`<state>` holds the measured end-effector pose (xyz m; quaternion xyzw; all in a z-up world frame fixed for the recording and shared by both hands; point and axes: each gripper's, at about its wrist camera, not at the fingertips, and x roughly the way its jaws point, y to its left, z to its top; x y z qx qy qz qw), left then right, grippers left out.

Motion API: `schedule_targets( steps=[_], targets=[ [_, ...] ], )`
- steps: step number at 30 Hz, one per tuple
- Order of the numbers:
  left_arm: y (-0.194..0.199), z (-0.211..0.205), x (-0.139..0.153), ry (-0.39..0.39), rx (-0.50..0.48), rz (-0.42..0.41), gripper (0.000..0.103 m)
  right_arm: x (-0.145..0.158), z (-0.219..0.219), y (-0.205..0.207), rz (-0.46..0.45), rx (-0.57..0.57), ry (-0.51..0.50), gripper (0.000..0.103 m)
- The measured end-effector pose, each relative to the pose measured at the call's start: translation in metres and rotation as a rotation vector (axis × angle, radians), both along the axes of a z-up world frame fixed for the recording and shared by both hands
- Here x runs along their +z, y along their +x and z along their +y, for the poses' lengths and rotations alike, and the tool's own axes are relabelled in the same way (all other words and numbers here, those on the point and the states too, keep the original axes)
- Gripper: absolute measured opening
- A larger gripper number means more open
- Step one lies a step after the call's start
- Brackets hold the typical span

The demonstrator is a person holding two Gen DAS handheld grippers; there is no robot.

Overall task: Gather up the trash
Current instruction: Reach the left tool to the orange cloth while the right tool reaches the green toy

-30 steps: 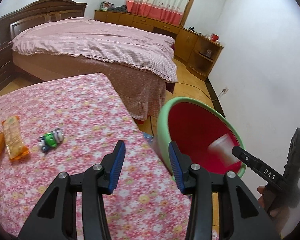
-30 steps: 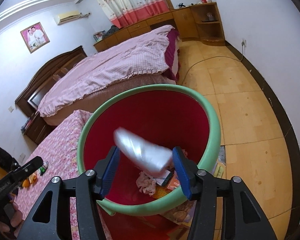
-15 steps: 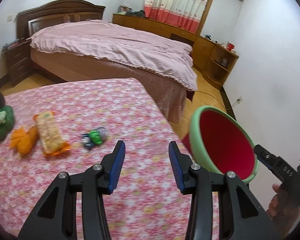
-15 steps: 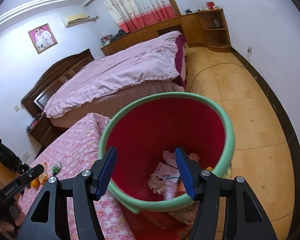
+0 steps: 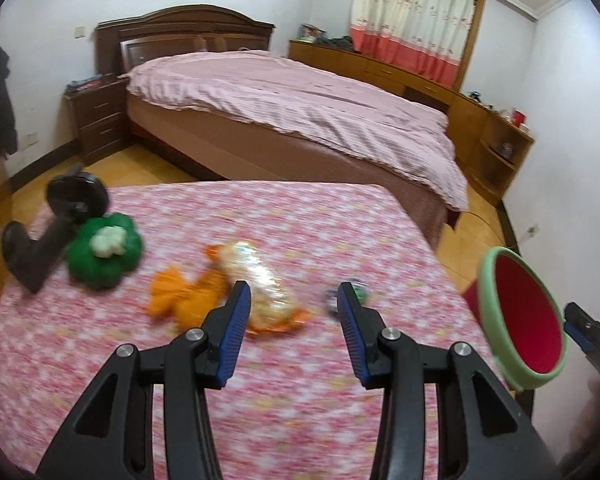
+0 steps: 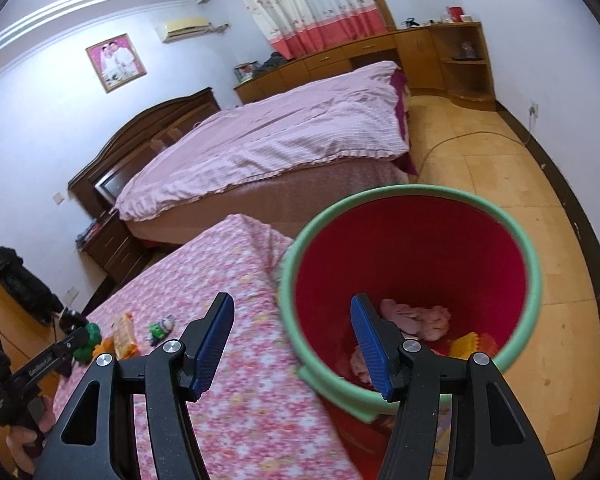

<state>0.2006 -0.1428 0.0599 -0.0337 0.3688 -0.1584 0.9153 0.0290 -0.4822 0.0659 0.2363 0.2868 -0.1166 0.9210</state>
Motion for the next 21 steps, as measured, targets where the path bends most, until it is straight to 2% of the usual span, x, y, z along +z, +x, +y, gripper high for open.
schedule_targets(
  steps=[2, 6, 21],
  targets=[
    [0.005, 0.008, -0.002, 0.013, 0.023, 0.008, 0.045, 0.000, 0.007, 0.005, 0.001, 0.012, -0.005, 0.062],
    [0.013, 0.027, -0.012, 0.014, 0.077, 0.027, 0.054, -0.003, 0.018, 0.015, 0.009, 0.035, 0.002, 0.063],
    [0.045, 0.042, -0.058, 0.023, 0.119, 0.116, 0.055, -0.019, 0.049, 0.052, 0.071, 0.114, -0.010, 0.063]
  ],
)
